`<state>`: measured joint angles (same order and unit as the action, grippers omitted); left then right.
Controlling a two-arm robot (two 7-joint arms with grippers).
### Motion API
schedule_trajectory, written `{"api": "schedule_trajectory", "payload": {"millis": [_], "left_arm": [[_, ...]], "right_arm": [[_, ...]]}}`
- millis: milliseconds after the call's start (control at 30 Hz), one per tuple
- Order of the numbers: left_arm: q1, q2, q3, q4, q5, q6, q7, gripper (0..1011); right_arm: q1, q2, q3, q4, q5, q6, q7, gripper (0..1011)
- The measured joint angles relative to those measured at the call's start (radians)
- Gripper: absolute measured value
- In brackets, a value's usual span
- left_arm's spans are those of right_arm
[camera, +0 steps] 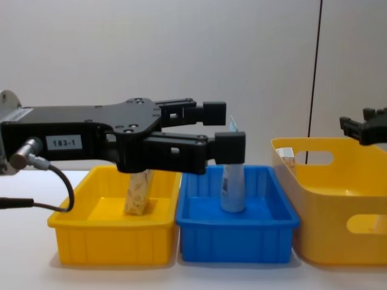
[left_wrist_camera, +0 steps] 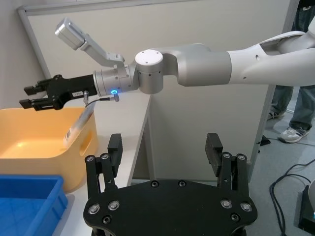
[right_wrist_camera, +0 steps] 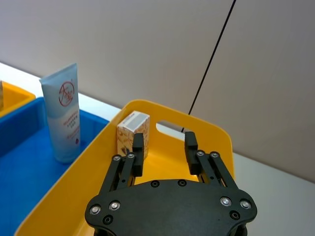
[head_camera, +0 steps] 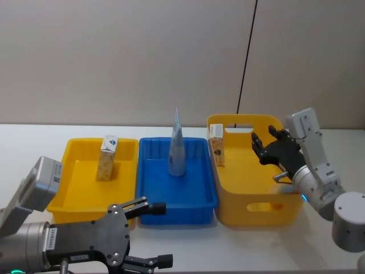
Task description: Bimanual collaborative sorting of washing and personal care products
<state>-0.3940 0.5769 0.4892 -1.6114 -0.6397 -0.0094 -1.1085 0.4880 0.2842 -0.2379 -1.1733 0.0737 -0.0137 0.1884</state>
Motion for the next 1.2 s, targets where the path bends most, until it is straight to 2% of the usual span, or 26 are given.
{"api": "schedule_trajectory", "payload": {"millis": [33,67,100,267,500,633,933,1200], "left_arm": [[0.000,0.000,0.000,0.000,0.000,0.000,0.000,1001],[0.000,0.000,0.000,0.000,0.000,0.000,0.000,1001],[0.000,0.000,0.000,0.000,0.000,0.000,0.000,1001],[0.000,0.000,0.000,0.000,0.000,0.000,0.000,1001],[0.000,0.000,0.000,0.000,0.000,0.000,0.000,1001],[0.000,0.000,0.000,0.000,0.000,0.000,0.000,1001],[0.000,0.000,0.000,0.000,0.000,0.000,0.000,1001],[0.000,0.000,0.000,0.000,0.000,0.000,0.000,1001]], "right_arm": [[0.000,-0.001,0.001,-0.002,0.000,-0.002,0.000,440],[0.001,-0.002,0.002,-0.007,0.000,-0.008,0.001,528],[0.002,-0.003,0.004,-0.010,0.000,-0.011,0.001,528],[0.008,-0.010,0.011,-0.030,0.011,-0.030,0.019,699],[0.016,-0.019,0.021,-0.070,0.056,-0.054,0.074,934],[0.018,-0.019,0.021,-0.091,0.082,-0.059,0.112,1000],[0.008,-0.007,0.014,-0.142,0.143,-0.049,0.203,1000],[-0.039,0.029,-0.001,-0.224,0.195,0.008,0.282,1000]]}}
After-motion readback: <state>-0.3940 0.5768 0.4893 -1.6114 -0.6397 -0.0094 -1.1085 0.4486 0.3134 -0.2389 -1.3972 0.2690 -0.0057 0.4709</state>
